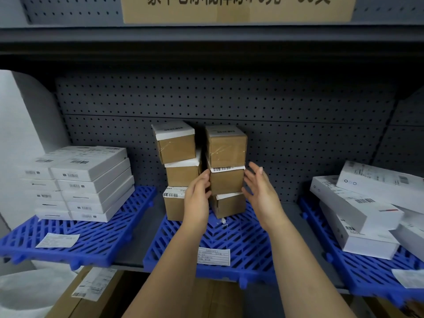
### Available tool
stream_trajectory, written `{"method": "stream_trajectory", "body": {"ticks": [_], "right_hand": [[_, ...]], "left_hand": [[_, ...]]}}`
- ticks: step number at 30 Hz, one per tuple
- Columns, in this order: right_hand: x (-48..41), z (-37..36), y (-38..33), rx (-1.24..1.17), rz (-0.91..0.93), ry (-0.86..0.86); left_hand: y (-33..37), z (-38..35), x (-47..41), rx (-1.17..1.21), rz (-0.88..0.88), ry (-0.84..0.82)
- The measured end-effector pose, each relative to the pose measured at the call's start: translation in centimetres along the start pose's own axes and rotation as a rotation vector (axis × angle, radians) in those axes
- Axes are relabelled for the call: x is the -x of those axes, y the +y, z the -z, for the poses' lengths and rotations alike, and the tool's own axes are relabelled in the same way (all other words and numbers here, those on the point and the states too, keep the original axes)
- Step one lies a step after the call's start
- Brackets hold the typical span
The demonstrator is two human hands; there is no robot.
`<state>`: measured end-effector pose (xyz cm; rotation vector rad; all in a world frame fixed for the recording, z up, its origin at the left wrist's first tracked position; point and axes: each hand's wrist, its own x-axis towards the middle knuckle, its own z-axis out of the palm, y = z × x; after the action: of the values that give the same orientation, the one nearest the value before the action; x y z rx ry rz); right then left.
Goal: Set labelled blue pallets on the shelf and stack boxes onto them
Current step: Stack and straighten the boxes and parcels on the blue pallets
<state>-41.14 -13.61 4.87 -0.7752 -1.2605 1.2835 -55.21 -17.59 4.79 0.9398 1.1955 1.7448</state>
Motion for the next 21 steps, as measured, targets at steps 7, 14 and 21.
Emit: {"method": "stream_trajectory", "body": {"ticks": [7,14,21], "right_hand": [[-0.7,1.1,0.4,-0.005,-0.004,-0.011],[-0.9,2.4,2.0,0.094,-0.081,0.074],[0.2,1.5,3.3,0.105,-0.155,0.036]], "left_hand": [[-0.6,0.3,-0.3,0.005,0.038,-0.006],[-1.9,0.4,0.3,-0.034,0.089,0.006],[-2.9,0.0,1.1,-0.037,0.081,-0.015]]}}
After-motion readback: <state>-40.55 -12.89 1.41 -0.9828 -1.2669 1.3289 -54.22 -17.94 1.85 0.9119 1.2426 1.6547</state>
